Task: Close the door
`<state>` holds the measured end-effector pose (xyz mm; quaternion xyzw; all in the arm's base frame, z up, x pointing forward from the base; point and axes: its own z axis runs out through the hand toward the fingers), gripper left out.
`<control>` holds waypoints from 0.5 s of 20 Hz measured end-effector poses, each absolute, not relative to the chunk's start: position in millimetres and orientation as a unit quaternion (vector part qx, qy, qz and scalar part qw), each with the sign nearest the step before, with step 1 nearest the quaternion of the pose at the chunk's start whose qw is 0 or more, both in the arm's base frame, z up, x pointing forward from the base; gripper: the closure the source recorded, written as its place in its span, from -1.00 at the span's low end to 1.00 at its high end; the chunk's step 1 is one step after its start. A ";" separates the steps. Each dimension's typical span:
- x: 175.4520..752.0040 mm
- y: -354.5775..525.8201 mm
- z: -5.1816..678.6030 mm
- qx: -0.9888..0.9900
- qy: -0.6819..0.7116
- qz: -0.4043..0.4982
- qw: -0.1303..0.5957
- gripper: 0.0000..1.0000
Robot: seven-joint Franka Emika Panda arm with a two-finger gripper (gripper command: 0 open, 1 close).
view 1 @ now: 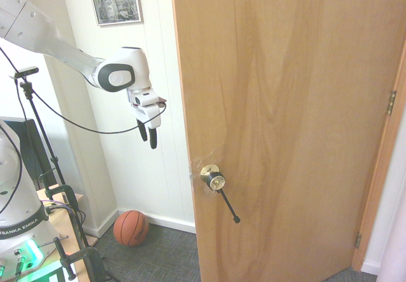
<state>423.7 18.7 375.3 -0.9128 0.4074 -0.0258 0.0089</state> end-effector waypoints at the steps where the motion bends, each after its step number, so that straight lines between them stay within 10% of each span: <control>1: 423.6 18.3 375.2 -0.913 0.407 -0.025 0.009 -1.00; 10: 354.6 -28.7 402.2 -0.908 0.417 -0.022 0.027 -1.00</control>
